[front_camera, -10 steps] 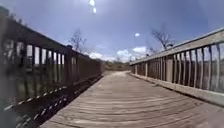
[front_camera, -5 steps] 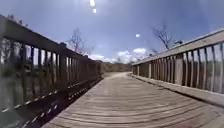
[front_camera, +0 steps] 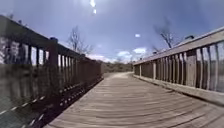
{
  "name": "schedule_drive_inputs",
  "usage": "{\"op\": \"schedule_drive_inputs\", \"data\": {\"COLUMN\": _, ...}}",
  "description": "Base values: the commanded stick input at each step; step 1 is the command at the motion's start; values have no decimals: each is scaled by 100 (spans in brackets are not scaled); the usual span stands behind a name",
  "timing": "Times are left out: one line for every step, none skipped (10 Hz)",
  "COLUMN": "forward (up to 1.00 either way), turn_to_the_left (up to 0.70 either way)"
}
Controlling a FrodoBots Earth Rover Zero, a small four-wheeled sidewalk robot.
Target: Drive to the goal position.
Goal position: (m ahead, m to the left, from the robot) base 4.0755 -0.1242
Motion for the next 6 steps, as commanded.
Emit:
{"op": "schedule_drive_inputs", "data": {"forward": 70, "turn_to_the_left": 0}}
{"op": "schedule_drive_inputs", "data": {"forward": 70, "turn_to_the_left": 0}}
{"op": "schedule_drive_inputs", "data": {"forward": 70, "turn_to_the_left": 0}}
{"op": "schedule_drive_inputs", "data": {"forward": 70, "turn_to_the_left": 0}}
{"op": "schedule_drive_inputs", "data": {"forward": 70, "turn_to_the_left": 0}}
{"op": "schedule_drive_inputs", "data": {"forward": 70, "turn_to_the_left": 0}}
